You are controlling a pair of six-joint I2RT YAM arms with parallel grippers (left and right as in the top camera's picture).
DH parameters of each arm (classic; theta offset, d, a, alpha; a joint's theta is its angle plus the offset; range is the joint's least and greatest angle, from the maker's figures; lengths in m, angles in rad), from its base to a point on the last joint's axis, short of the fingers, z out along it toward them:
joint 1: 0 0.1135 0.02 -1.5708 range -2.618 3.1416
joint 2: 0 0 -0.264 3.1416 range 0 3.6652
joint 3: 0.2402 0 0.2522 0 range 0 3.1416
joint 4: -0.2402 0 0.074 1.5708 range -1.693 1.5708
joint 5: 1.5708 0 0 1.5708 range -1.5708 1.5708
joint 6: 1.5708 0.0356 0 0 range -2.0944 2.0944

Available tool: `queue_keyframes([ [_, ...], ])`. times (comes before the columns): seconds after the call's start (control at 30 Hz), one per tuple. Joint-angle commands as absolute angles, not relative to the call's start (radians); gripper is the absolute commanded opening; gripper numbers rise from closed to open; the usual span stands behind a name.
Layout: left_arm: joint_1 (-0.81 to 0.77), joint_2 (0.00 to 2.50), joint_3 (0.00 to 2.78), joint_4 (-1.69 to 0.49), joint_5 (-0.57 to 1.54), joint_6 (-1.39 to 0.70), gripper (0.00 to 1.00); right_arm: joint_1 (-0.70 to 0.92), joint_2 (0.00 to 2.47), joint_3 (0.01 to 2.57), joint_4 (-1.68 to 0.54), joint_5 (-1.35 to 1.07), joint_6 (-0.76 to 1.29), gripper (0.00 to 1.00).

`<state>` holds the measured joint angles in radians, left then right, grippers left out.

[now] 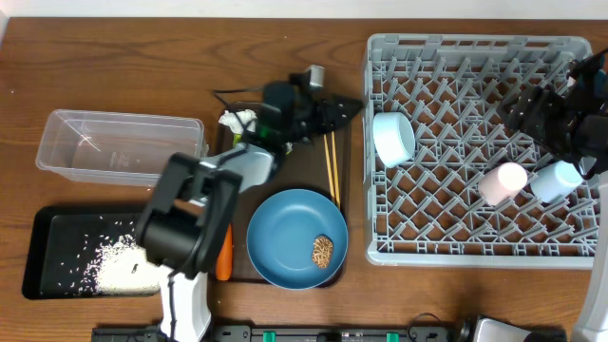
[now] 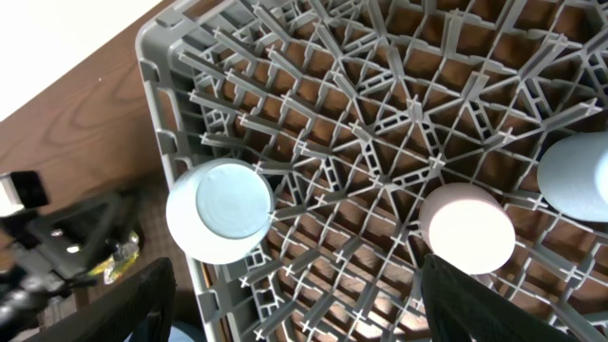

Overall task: Sort waste into correct bins and load items into the dishwasher rack
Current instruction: 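Release the bowl into the rack and reach left gripper to wrappers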

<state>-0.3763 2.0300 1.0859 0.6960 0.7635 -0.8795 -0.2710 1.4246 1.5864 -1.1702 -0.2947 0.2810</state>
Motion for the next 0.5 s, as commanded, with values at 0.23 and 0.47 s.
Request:
queue_keyframes([
  [0.23, -0.298, 1.632, 1.097, -0.076, 0.400, -0.400, 0.61, -0.282, 1.412, 1.588, -1.171, -0.292, 0.273, 0.77],
  [0.47, -0.288, 1.446, 1.096, -0.382, 0.224, -0.309, 0.98, -0.281, 1.412, 1.588, -1.171, -0.292, 0.272, 0.77],
])
